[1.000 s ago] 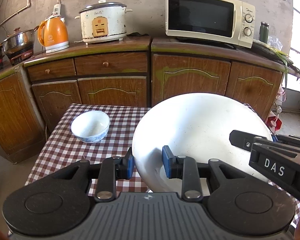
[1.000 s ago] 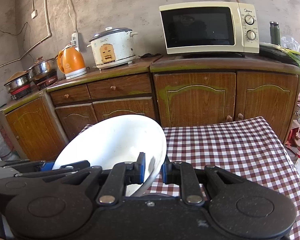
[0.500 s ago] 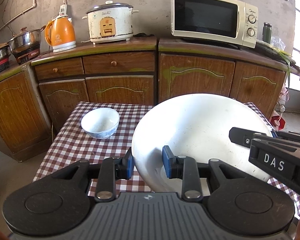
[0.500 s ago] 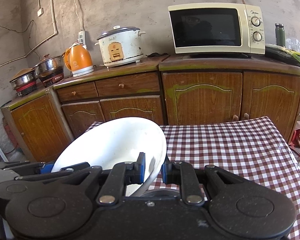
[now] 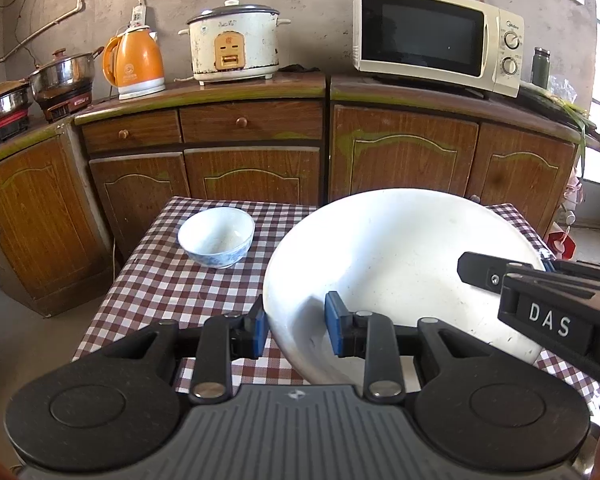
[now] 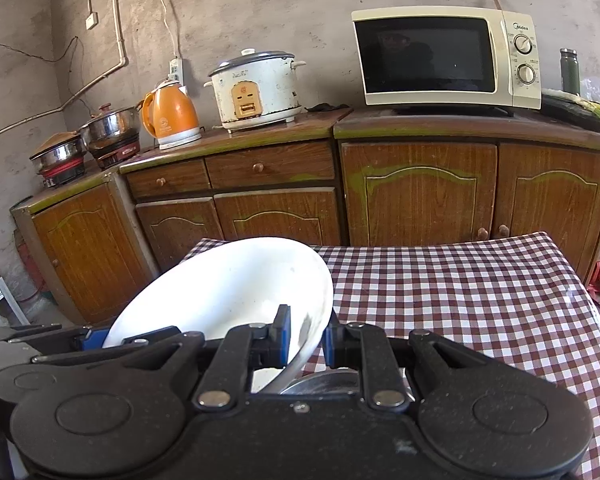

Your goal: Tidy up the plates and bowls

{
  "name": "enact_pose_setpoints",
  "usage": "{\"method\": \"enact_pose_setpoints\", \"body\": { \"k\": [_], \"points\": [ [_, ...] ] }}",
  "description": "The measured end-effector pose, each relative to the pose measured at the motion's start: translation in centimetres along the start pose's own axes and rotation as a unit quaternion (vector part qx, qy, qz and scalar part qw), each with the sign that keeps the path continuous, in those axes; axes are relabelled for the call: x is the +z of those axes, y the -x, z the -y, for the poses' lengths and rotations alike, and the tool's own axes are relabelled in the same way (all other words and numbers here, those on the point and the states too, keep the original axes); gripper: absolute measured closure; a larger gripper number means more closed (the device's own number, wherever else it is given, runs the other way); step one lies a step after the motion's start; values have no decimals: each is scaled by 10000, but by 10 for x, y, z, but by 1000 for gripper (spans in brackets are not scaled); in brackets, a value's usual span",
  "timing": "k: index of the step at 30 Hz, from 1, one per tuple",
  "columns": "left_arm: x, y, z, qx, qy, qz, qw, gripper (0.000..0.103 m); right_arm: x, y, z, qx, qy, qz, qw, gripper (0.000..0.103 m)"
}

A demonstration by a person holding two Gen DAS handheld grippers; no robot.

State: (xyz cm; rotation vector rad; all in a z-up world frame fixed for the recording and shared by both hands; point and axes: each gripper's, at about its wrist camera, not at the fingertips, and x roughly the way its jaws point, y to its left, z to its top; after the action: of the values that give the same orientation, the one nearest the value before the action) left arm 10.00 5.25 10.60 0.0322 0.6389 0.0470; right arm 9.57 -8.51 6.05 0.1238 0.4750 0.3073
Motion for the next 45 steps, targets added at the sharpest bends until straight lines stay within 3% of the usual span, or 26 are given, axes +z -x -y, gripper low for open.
{"method": "enact_pose_setpoints", "body": {
  "k": [45],
  "points": [
    [-35,12,-7,86,64,-43,9999,72,-39,14,-13,157,4,-52,9999,81]
  ]
}}
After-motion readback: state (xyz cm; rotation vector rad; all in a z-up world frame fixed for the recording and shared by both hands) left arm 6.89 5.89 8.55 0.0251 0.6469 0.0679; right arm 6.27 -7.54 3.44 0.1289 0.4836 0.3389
